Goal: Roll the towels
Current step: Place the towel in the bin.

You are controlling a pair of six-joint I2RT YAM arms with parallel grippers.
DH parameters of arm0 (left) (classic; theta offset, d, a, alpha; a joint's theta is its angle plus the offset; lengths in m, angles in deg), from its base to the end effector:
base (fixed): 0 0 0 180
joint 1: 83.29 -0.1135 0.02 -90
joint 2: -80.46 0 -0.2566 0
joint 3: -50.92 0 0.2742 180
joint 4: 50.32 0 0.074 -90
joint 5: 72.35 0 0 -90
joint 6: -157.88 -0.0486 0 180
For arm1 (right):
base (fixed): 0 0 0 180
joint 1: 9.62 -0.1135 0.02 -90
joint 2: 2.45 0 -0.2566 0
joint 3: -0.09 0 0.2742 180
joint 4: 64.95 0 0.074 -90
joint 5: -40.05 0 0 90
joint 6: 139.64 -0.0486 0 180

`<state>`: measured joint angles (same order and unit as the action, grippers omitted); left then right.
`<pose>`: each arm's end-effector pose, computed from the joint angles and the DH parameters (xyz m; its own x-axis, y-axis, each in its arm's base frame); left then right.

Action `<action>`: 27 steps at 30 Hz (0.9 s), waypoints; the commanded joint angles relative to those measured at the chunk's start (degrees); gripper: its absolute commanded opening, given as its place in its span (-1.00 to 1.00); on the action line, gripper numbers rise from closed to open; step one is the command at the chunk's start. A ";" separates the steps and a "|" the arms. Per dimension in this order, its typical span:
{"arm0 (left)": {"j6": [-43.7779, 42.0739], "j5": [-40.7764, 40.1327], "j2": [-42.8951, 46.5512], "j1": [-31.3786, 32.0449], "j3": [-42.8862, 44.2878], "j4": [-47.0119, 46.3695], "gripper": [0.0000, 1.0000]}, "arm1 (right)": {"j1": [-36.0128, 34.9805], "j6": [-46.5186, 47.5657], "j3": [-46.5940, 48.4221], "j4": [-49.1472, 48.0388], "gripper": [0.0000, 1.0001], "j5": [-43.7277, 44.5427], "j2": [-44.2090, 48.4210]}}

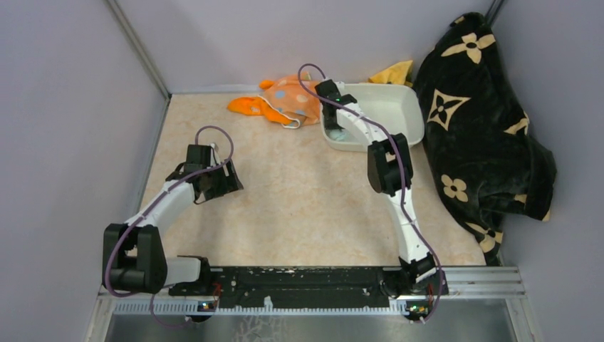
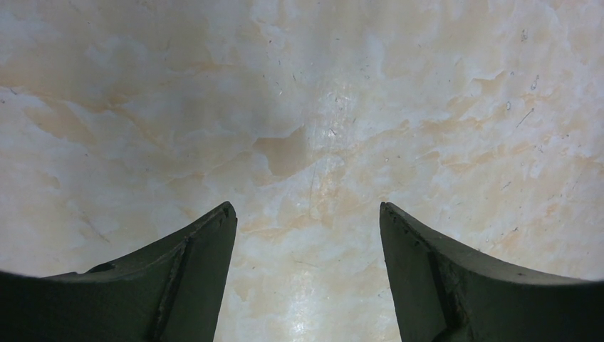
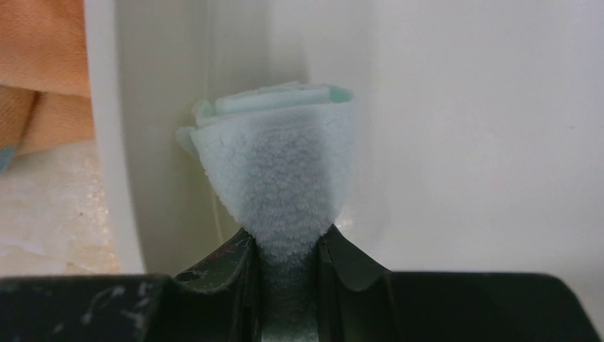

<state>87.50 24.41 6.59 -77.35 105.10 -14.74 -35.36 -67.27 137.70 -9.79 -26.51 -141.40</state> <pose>0.2745 -0.0343 0.1671 -0.8269 -0.2492 -0.5041 -0.1148 0.9524 -0.2824 0.5066 0.2228 0.1767 -0.7766 -0.0660 -0.6265 0.0362 0.9882 -0.1490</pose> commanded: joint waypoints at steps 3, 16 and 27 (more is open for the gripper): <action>-0.46 1.03 -0.76 -0.30 -0.24 -0.88 0.59 | -0.09 -3.66 2.89 -2.34 -0.91 -8.69 0.80; -0.40 2.20 -2.06 -0.31 0.01 -0.62 0.58 | 2.44 -10.52 -0.44 -0.51 -0.44 -14.86 -1.30; -0.44 2.51 -1.74 -0.30 -0.10 -0.53 0.59 | 2.58 -9.41 -5.92 -4.50 0.08 -13.82 6.07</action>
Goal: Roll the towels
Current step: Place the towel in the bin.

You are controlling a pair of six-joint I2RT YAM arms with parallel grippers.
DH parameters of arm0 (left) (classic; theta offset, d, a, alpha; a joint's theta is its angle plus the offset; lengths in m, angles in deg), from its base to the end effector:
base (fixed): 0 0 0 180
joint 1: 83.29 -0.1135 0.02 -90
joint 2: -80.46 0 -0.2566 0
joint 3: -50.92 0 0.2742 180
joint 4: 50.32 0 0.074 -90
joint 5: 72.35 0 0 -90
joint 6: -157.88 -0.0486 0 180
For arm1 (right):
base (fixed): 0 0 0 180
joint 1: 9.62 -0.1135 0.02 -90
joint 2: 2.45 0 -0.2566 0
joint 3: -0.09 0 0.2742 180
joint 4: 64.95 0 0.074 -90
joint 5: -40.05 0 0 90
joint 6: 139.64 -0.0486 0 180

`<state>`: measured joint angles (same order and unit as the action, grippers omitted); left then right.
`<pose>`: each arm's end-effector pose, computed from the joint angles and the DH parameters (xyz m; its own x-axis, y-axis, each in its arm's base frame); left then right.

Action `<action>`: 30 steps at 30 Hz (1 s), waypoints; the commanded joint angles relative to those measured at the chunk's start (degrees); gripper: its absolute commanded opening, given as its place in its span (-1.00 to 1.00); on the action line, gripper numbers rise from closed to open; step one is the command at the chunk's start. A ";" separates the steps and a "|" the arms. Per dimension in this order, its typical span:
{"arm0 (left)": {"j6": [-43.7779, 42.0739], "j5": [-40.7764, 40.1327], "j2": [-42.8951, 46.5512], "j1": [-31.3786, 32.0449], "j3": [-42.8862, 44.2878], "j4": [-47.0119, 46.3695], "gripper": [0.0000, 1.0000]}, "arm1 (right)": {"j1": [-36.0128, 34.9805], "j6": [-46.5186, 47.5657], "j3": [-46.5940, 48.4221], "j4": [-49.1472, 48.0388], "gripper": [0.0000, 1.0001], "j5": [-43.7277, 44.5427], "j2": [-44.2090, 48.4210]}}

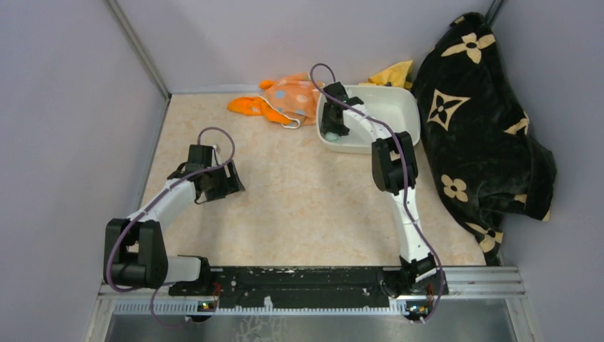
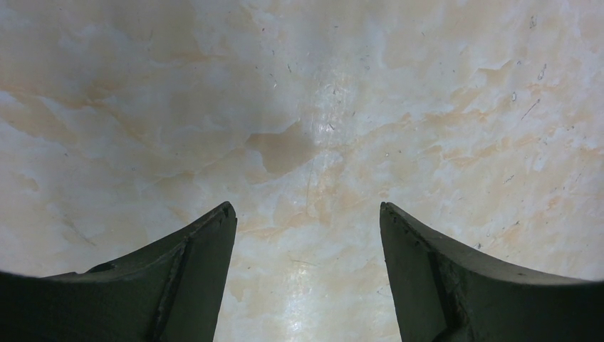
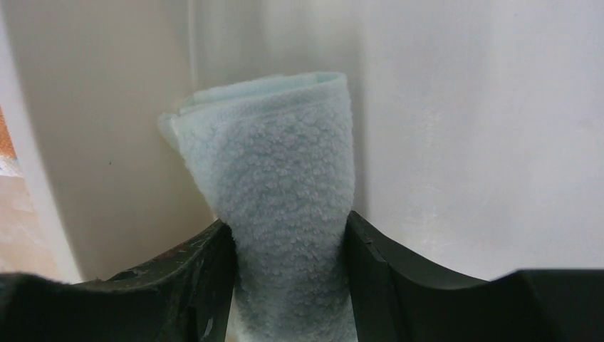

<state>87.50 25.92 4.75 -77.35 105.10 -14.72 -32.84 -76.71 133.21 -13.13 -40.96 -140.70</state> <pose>0.2758 -0.0357 0.1590 -0.8474 -0.2459 -0.4707 -0.1109 0.9487 -0.2960 0.5094 0.2103 0.1576 -0.8275 0.1341 -0.5452 0.0735 0.9886 0.1316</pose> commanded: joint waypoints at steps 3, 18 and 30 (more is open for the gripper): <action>-0.41 1.07 0.16 -0.28 -0.10 -0.62 0.59 | 0.06 0.28 -2.12 -1.41 0.14 1.57 6.81; -0.42 1.74 0.70 -0.27 -0.16 -0.73 0.60 | 0.37 3.78 -6.17 -4.87 0.46 3.93 12.39; -0.37 1.82 0.99 -0.31 -0.26 -0.77 0.60 | 0.37 6.13 -9.04 -7.78 0.46 1.76 12.16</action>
<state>87.50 26.93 4.78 -77.35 105.10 -14.74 -32.69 -72.21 124.71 -17.39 -38.66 -131.79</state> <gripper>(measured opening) 0.800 0.729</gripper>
